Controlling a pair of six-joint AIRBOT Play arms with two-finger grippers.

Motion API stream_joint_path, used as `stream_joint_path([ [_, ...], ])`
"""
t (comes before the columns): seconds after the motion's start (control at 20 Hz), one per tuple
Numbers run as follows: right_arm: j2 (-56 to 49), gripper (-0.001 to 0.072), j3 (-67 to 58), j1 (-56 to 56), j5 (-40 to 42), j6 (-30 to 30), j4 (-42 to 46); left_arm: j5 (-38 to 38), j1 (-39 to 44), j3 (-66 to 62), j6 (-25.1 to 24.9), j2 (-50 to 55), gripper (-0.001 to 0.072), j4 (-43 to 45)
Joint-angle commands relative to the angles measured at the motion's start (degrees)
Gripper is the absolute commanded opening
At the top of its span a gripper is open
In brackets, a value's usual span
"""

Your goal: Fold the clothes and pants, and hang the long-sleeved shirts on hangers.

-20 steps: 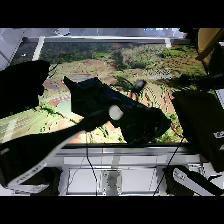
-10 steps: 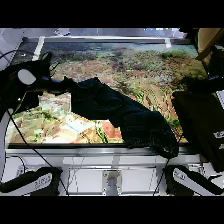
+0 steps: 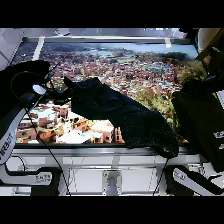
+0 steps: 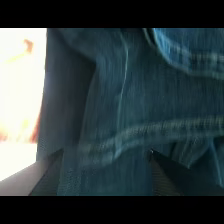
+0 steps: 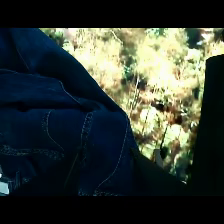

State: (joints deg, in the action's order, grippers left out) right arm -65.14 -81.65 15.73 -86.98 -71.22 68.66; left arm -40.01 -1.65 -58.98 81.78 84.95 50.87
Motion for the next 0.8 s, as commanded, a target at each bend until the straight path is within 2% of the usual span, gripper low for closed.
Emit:
stream_joint_path([
  [0.0,-0.02,0.0366,0.02,-0.04,1.07,-0.11,-0.33,5.79,1.16,-1.33,-6.01,5.25,0.0586,-8.07],
  [0.15,-0.02,0.0365,0.02,-0.04,2.05,-0.13,-0.35,8.74,3.50,-4.04,-5.99,7.80,0.0580,-8.11],
  [0.2,-0.02,0.0365,0.02,-0.04,2.03,-0.13,-0.35,8.98,4.20,-5.03,-5.99,8.55,0.0503,-8.09],
  [0.25,-0.02,0.0362,0.02,-0.04,2.03,-0.13,-0.35,8.92,4.74,-5.77,-5.99,9.09,0.0312,-8.09],
  [0.3,-0.02,0.0350,0.02,-0.04,1.84,-0.13,-0.33,8.81,5.25,-6.03,-6.01,9.35,0.0005,-8.07],
  [0.4,-0.02,0.0349,0.00,-0.02,-1.79,0.52,1.99,6.14,4.98,-6.49,-7.82,8.85,0.0014,-7.19],
  [0.5,0.11,0.0350,0.61,0.04,-8.50,1.40,8.46,2.62,2.16,-6.64,-8.57,6.54,0.0014,-5.38],
  [0.65,0.94,0.0354,8.70,1.55,-7.82,1.49,4.22,-2.62,-4.98,-6.62,-8.57,0.24,0.0014,-2.47],
  [0.75,0.92,0.0358,18.23,1.57,-7.65,2.32,5.46,-6.78,-10.19,-6.62,-8.57,-4.37,0.0014,0.63],
])
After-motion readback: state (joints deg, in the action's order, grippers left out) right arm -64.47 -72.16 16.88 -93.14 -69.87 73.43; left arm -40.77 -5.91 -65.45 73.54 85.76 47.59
